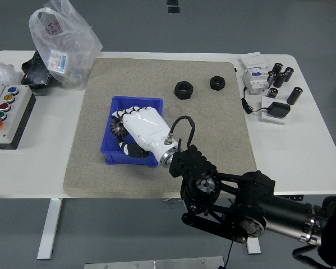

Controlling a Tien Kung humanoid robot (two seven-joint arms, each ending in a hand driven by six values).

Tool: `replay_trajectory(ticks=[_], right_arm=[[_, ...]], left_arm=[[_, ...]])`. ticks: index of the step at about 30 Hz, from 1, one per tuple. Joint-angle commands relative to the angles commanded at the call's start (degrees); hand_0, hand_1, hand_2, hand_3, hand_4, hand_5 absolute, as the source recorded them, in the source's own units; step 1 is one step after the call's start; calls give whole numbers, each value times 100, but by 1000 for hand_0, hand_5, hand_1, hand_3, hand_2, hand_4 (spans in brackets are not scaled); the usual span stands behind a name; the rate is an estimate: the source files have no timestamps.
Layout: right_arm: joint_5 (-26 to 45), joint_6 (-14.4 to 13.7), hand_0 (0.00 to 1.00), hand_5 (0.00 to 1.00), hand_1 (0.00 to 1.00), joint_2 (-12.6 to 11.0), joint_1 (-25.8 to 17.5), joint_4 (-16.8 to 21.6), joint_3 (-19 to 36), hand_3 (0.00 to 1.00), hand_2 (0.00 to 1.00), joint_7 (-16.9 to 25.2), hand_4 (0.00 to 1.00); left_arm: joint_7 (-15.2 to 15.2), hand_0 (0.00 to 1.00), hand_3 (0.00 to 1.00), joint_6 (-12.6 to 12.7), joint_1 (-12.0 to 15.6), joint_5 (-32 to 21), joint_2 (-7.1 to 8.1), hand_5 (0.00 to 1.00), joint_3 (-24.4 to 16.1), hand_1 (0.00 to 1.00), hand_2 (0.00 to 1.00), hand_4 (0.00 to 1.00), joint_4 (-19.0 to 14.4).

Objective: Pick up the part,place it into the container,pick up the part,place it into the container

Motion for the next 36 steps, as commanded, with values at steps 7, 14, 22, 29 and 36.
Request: replay_trajectory(ticks=[7, 14, 22, 29, 36], right_arm=[[30, 70, 673, 351, 870, 7, -71, -157, 173, 954, 944, -36, 770], [46, -191, 659, 327, 857, -156, -336, 44, 811, 941, 931, 22, 727], [714, -675, 643, 367, 840, -590, -1140, 326, 2155, 919, 899, 536, 746], [1786, -972, 628, 393, 781, -740, -1877, 227, 3381, 838, 836, 1493, 753], [2925, -970, 622, 405, 773, -774, -2421, 154, 4321, 824, 823, 2431, 760]], left_arm=[[6, 608, 631, -4, -2, -11, -4, 272, 11, 632, 604, 632, 0], [-10, 608, 631, -3, 1, -2, -4, 273, 0, 632, 603, 632, 0], [-36, 608, 631, 1, 46, 44, -24, 273, -71, 632, 603, 631, 0], [-51, 608, 630, 5, 81, 92, -48, 270, -136, 632, 603, 626, 0], [-54, 608, 630, 4, 79, 112, -56, 269, -158, 632, 603, 626, 0]])
